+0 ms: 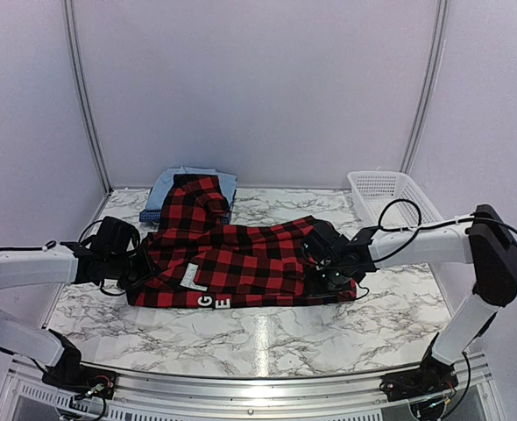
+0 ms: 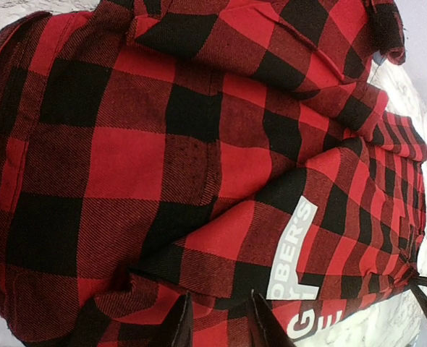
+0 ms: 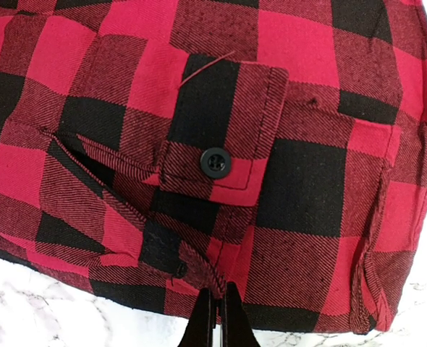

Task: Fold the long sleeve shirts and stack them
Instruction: Adjust the sleeve of the 1/3-folded shirt.

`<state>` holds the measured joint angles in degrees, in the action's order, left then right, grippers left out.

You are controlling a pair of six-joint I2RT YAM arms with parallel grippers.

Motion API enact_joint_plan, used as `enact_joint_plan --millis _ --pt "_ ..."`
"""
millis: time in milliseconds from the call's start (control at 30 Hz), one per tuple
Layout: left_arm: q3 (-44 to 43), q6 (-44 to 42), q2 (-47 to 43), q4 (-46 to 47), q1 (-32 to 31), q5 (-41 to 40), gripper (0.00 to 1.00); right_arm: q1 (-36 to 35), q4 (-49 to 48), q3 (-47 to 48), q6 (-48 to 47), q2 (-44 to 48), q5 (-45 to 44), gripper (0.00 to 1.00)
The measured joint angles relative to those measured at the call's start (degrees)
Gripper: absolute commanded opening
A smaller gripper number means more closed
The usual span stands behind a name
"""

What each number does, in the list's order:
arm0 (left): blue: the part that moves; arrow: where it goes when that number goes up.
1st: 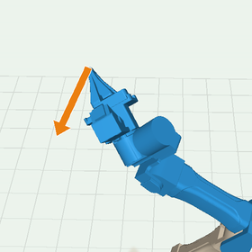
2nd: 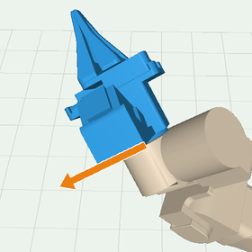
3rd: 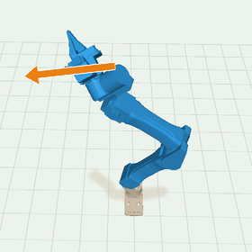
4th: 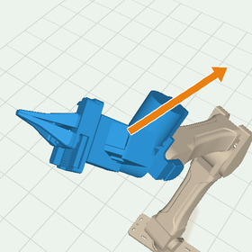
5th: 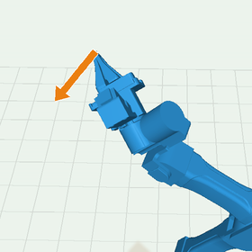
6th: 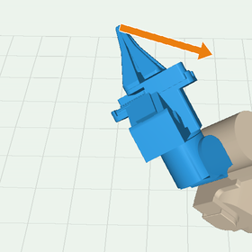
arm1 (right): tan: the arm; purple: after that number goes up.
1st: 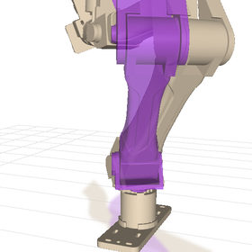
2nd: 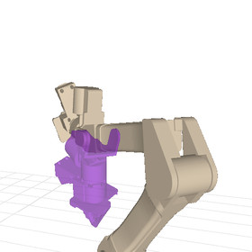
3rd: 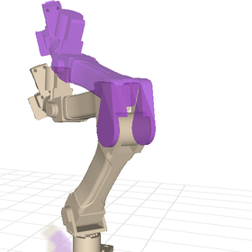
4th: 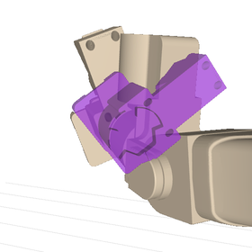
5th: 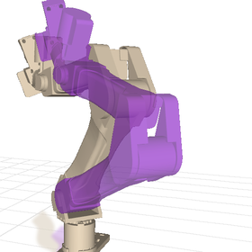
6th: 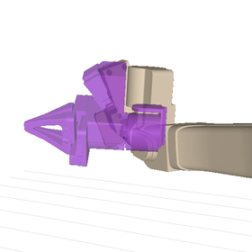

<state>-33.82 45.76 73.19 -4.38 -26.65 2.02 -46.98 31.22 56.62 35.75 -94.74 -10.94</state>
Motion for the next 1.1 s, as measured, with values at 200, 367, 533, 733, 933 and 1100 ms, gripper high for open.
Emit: enact_joint_plan --millis 200,367,533,733,933,1100 --pt "2.0 0.0 2.4 0.3 0.0 -2.5 0.21 0.3 -0.6 -1.1 0.0 0.0 -0.2 0.0" --pt "4.1 0.2 4.3 0.7 0.0 -4.2 0.16 0.7 -0.6 -2.1 0.0 0.9 -0.7 0.0" --pt "4.4 0.3 4.7 1.4 0.3 -4.7 0.16 1.5 -0.3 -2.1 0.0 2.5 -1.4 0.0" --pt "4.2 0.3 4.8 1.4 0.6 -5.1 0.16 2.3 -0.4 -2.3 0.0 2.6 -1.7 0.0" --pt "4.1 0.3 4.6 1.4 0.9 -5.6 0.15 2.3 -0.7 -3.7 0.0 2.6 -1.8 0.0" --pt "4.1 0.2 3.6 1.3 1.1 -5.7 0.16 2.8 -0.7 -3.7 -0.1 2.6 -1.8 0.06"
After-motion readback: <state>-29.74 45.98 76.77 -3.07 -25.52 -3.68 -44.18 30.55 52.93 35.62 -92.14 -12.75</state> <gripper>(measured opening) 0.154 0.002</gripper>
